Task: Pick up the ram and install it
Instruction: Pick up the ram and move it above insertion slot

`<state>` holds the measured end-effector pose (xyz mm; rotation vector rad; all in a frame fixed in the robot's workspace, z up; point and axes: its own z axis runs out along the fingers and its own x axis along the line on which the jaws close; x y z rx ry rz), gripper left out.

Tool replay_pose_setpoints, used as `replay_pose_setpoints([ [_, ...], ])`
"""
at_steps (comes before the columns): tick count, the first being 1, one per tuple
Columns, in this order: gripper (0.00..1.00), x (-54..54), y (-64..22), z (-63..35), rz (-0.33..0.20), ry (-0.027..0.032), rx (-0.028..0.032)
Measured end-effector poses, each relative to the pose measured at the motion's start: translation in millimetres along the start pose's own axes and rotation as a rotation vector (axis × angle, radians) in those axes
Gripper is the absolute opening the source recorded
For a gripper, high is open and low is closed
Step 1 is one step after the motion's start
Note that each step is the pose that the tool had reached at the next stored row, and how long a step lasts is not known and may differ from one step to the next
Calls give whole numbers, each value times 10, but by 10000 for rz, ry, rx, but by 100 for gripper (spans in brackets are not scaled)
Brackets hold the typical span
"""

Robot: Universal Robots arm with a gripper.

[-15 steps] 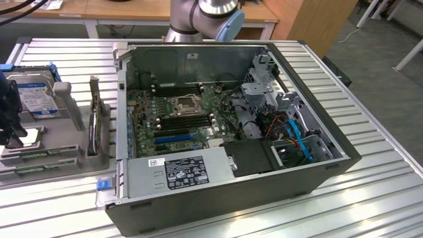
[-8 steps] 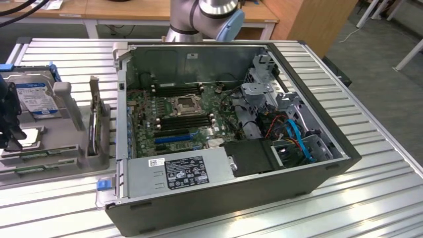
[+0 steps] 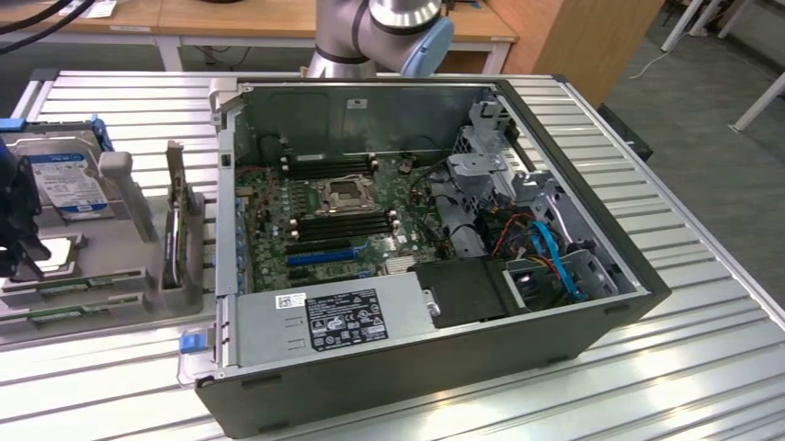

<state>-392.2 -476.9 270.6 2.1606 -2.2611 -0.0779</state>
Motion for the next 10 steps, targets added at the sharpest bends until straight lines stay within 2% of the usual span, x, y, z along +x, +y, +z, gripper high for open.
replay_pose_setpoints([
  [10, 29, 1, -1, 20, 0, -2, 3],
])
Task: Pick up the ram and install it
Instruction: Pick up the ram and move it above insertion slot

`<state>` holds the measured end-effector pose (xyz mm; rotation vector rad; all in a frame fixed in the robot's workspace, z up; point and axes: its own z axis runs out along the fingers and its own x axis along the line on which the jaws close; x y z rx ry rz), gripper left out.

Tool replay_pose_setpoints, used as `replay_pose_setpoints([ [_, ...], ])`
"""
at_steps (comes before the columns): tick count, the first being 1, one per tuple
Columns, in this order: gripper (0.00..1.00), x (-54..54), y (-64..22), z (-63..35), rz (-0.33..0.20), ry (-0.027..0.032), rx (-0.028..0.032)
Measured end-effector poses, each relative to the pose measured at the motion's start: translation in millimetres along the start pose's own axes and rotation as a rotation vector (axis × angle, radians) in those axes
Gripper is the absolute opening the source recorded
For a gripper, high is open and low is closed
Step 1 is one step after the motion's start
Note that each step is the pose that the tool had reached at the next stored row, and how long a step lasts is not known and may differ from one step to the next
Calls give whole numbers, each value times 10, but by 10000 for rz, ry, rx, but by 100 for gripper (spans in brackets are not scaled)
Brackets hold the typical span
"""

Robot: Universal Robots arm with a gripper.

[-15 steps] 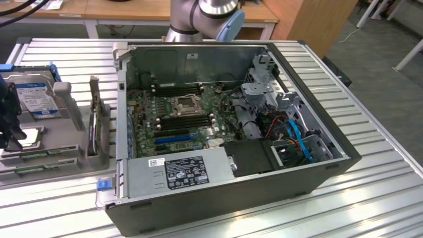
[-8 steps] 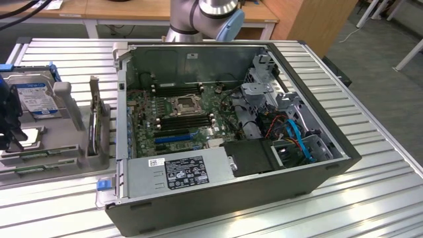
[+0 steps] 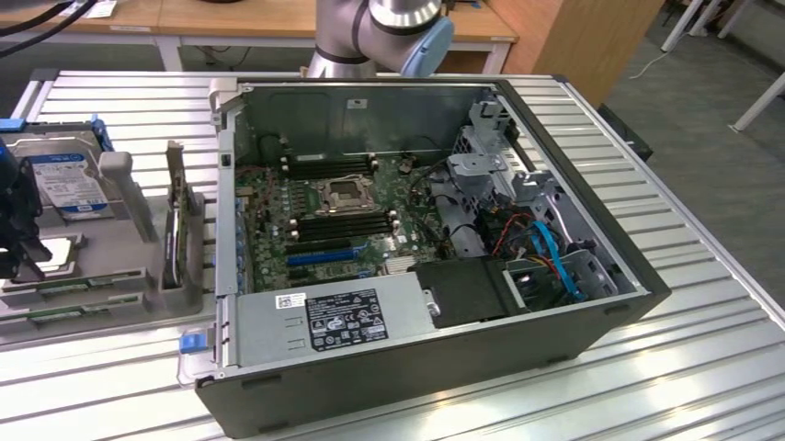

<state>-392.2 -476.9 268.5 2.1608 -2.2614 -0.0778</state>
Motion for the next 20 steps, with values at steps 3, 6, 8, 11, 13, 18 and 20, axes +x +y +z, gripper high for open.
replay_pose_setpoints([
  [3, 29, 1, -1, 15, 0, 2, -3],
  [6, 29, 2, -2, 33, 0, 3, -3],
  [8, 29, 2, -2, 45, 0, 2, -3],
  [11, 29, 3, -3, 64, 0, 3, -3],
  [13, 29, 4, -4, 79, 0, 2, -2],
  [18, 29, 4, -5, 114, 0, 2, -3],
  [20, 29, 5, -6, 130, 0, 2, -2],
])
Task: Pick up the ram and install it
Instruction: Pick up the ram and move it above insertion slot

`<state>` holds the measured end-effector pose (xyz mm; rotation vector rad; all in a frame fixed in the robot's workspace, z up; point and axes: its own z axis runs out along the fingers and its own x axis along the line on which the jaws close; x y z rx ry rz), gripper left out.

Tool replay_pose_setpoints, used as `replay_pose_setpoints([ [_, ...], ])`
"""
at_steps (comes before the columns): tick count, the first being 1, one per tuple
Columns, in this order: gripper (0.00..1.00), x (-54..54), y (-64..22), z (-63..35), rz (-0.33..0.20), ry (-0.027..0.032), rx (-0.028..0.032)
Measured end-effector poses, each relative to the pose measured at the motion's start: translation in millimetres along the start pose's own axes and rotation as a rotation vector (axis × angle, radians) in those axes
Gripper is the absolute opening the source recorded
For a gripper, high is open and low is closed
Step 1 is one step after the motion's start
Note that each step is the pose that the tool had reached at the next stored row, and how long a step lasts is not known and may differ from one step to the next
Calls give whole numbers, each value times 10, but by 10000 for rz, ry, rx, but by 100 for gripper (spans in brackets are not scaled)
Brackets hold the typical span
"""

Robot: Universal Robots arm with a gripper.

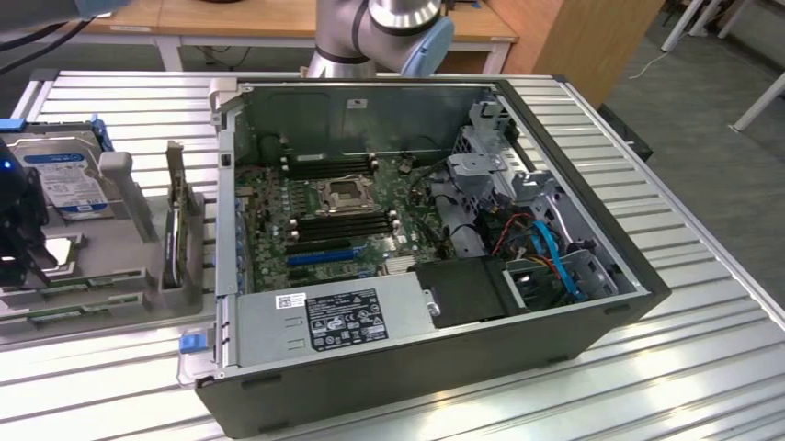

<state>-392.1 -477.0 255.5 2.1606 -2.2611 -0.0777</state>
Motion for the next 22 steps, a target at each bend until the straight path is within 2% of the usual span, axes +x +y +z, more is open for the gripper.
replay_pose_setpoints([
  [16, 29, 4, -7, 150, 0, 0, -1],
  [22, 29, 12, -8, 155, -1, -1, 1],
])
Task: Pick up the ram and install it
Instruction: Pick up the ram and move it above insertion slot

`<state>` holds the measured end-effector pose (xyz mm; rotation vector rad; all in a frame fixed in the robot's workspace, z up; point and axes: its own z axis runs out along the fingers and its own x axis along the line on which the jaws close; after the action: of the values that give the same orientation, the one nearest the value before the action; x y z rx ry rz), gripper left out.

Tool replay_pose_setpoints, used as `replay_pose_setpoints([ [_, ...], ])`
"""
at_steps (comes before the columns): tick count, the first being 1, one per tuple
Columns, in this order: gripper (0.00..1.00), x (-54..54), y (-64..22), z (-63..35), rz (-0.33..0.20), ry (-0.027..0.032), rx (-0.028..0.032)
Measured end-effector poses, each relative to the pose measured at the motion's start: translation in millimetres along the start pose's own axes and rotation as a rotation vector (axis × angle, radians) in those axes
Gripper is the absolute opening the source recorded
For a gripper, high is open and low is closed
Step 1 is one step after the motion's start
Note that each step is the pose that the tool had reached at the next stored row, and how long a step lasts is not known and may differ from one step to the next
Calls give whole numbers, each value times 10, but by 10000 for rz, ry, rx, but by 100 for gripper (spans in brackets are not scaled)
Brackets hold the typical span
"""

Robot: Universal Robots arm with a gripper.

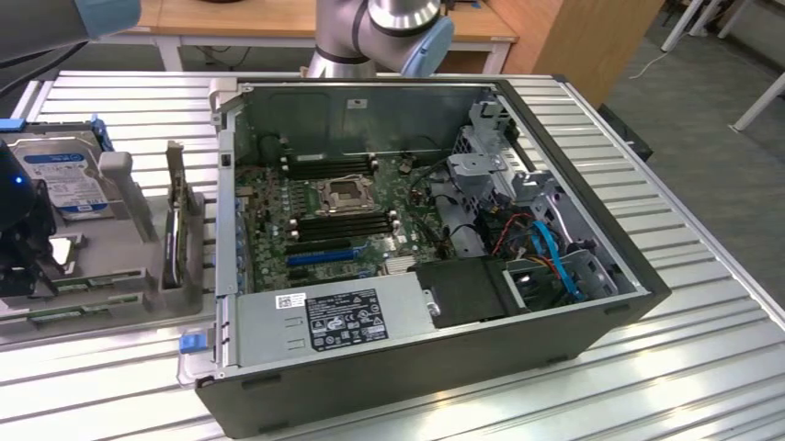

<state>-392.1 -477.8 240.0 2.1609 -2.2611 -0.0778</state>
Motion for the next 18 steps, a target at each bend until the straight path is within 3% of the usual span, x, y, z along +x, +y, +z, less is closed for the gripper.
replay_pose_setpoints([
  [9, 29, 30, 0, 1, 2, 1, -2],
  [18, 29, 39, -5, 92, 2, 2, -2],
])
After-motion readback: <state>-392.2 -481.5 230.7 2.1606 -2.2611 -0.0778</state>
